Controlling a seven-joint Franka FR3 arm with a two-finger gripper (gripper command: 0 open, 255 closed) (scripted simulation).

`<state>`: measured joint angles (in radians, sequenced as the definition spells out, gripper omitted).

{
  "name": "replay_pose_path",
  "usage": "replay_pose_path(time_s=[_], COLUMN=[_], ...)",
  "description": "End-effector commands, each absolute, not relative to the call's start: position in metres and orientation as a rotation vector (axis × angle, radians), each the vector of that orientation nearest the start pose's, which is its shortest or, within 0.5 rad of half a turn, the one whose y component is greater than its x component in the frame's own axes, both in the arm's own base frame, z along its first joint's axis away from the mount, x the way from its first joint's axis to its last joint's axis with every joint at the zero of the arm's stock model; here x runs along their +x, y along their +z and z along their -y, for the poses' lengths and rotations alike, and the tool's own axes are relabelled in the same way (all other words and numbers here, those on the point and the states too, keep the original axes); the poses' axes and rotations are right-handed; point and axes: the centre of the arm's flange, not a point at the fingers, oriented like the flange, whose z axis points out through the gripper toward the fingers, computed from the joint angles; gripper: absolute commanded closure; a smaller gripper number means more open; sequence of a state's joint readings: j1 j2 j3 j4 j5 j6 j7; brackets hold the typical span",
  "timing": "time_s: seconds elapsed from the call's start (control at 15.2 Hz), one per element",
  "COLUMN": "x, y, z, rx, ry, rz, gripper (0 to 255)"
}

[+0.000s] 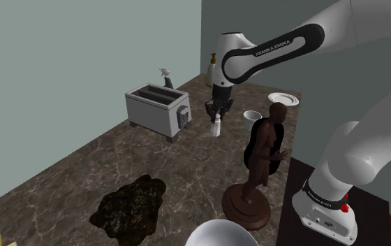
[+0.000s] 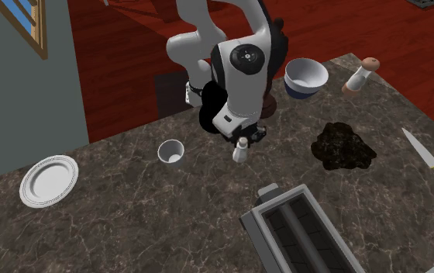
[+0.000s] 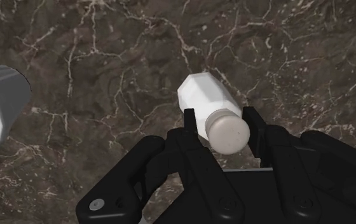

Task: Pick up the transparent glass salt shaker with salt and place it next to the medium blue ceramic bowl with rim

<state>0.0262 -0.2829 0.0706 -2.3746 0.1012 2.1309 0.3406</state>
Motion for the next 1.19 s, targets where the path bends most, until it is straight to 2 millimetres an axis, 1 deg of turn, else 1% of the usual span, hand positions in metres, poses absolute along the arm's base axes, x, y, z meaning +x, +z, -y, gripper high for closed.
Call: replay_pose_path(time_s=[0.0, 1.12], x=[0.454, 0.454], y=[0.447, 0.537], z=[-0.05, -0.05], rx=[-3.034, -3.034], ry=[-0.036, -0.036], rz=[-0.456, -0.456], gripper=[255, 255])
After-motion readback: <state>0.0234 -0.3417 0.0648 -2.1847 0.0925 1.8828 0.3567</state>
